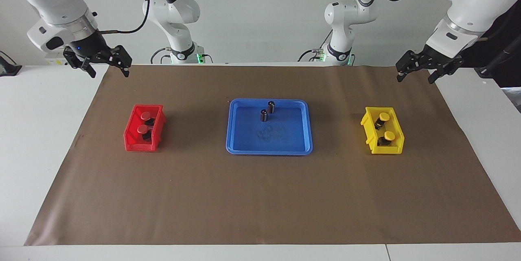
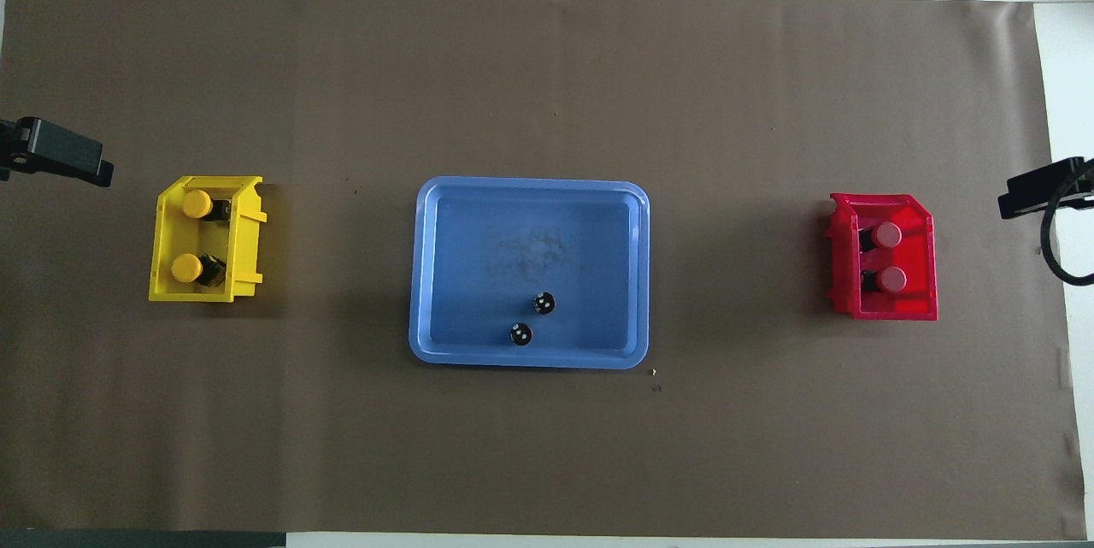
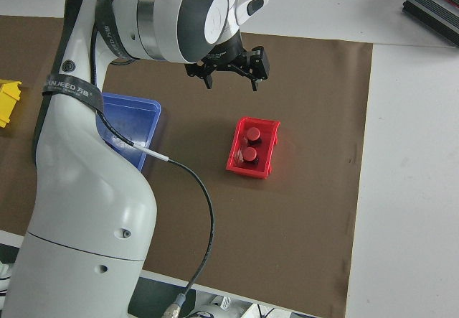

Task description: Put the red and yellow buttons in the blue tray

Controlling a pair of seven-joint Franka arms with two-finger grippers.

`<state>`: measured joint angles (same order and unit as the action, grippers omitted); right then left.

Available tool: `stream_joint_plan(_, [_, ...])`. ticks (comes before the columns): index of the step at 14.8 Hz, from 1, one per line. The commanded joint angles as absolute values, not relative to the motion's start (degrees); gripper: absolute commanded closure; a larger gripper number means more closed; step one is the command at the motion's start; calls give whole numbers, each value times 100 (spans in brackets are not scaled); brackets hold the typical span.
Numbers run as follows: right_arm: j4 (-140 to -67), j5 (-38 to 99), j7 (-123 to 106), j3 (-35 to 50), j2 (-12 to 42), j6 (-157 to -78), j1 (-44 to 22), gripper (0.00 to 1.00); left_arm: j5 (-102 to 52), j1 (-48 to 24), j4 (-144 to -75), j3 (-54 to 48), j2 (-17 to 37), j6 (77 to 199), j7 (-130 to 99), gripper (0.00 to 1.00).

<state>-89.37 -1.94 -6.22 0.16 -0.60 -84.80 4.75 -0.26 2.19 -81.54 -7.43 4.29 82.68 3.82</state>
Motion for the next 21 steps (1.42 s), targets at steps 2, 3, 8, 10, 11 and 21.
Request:
stream_joint_plan(2, [-9114, -97, -729, 26, -123, -8631, 527, 0, -105, 281, -8358, -659, 237, 8227, 431, 0])
stream_joint_plan(3, [-9123, -97, -729, 26, -123, -8674, 519, 2, -105, 290, -8358, -659, 237, 8218, 431, 0])
stream_joint_plan(8, [-9947, -70, -712, 26, -378, -9648, 501, 30, -97, 281, -8358, -659, 237, 8218, 431, 0])
stream_joint_plan(10, [-10325, 34, -694, 26, -352, -10166, 501, 30, -105, 281, -8358, -659, 237, 8218, 431, 0])
stream_joint_plan(11, [-10632, 105, -694, 26, -334, -10552, 501, 30, -105, 281, -8358, -659, 237, 8218, 431, 0])
stream_joint_plan(21, [-12049, 114, -773, 18, 211, -12593, 589, 35, -105, 281, -8358, -659, 237, 8218, 431, 0])
